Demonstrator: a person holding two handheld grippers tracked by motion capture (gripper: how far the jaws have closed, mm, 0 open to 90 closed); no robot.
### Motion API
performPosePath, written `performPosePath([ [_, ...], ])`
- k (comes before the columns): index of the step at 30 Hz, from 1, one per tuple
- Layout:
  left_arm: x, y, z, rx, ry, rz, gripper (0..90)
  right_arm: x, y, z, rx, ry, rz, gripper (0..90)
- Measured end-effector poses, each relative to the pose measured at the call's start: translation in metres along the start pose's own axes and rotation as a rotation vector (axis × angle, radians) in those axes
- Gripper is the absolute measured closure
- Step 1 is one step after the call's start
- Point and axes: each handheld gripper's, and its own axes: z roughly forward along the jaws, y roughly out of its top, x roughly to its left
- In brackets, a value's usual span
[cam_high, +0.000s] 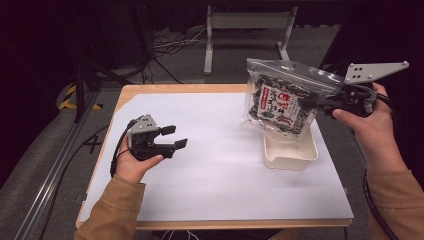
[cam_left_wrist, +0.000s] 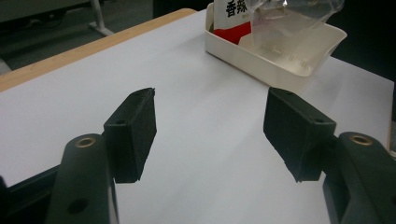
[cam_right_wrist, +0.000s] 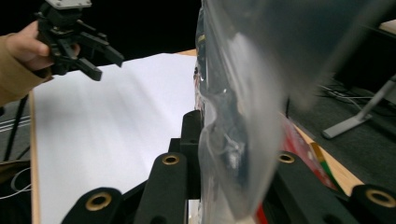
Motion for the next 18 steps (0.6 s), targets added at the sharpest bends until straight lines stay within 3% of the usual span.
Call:
performPosePath([
  [18, 0.007, -0.005, 0.002, 0.011, 0.017, -0.008, 35.1, -0.014, -0.021, -0.006, -0.011, -0.115, 0.075, 75.6],
])
